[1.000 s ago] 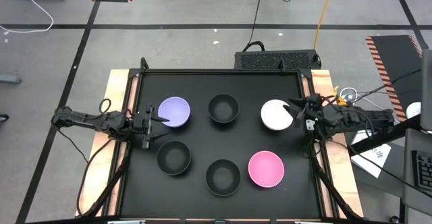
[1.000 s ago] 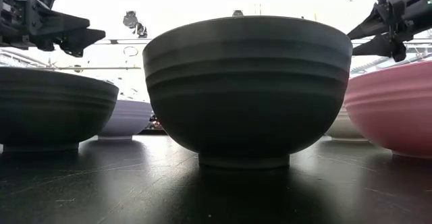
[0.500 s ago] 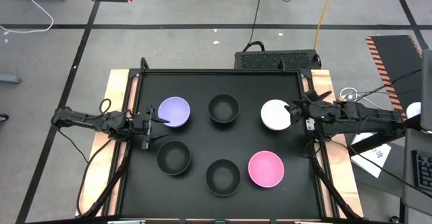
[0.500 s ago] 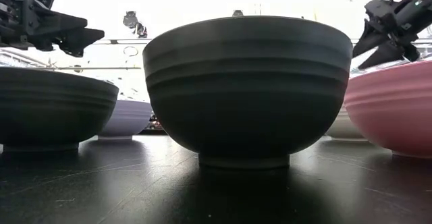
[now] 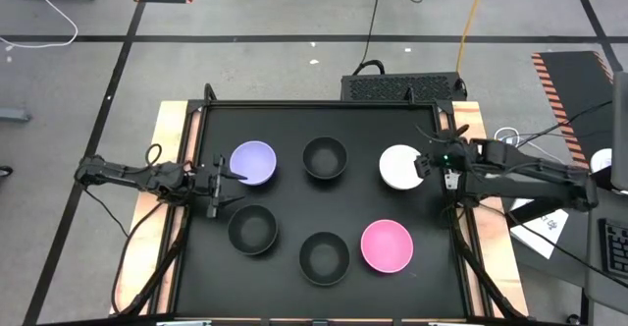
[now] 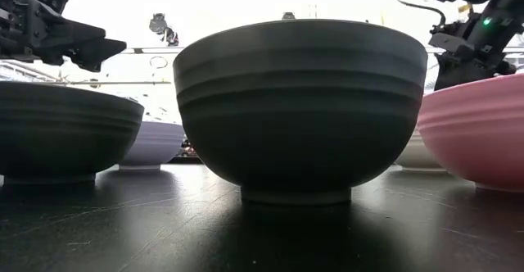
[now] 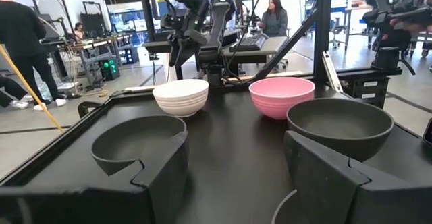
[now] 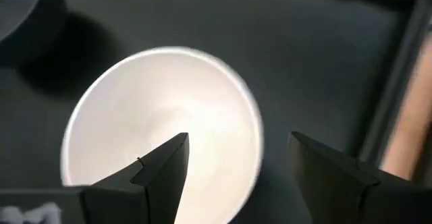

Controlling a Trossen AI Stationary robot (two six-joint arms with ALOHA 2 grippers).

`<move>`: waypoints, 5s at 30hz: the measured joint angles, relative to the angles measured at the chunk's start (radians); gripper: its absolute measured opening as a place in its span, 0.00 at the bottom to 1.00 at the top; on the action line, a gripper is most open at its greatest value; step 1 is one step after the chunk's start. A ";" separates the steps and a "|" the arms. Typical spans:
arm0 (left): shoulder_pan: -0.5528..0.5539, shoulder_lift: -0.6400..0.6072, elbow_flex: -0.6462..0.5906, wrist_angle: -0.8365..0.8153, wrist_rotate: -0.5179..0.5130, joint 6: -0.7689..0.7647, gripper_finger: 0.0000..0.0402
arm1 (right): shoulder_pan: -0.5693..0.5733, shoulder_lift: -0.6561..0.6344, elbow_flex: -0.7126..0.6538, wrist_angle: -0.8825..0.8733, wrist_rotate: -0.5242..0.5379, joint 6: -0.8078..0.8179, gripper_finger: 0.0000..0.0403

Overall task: Nest bowls inside each other
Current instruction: Stack the white bowl on top of the black bowl

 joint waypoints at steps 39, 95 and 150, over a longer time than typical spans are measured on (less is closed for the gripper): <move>0.000 0.000 0.000 -0.006 0.049 -0.006 0.61 | -0.173 0.308 0.000 0.039 -0.177 -0.133 0.60; 0.000 0.000 0.000 -0.033 0.077 -0.006 0.61 | -0.251 0.447 0.125 0.289 -0.386 -0.359 0.00; 0.000 0.000 0.000 0.012 0.048 -0.005 0.61 | 0.046 0.719 0.660 0.217 -0.397 -0.489 0.00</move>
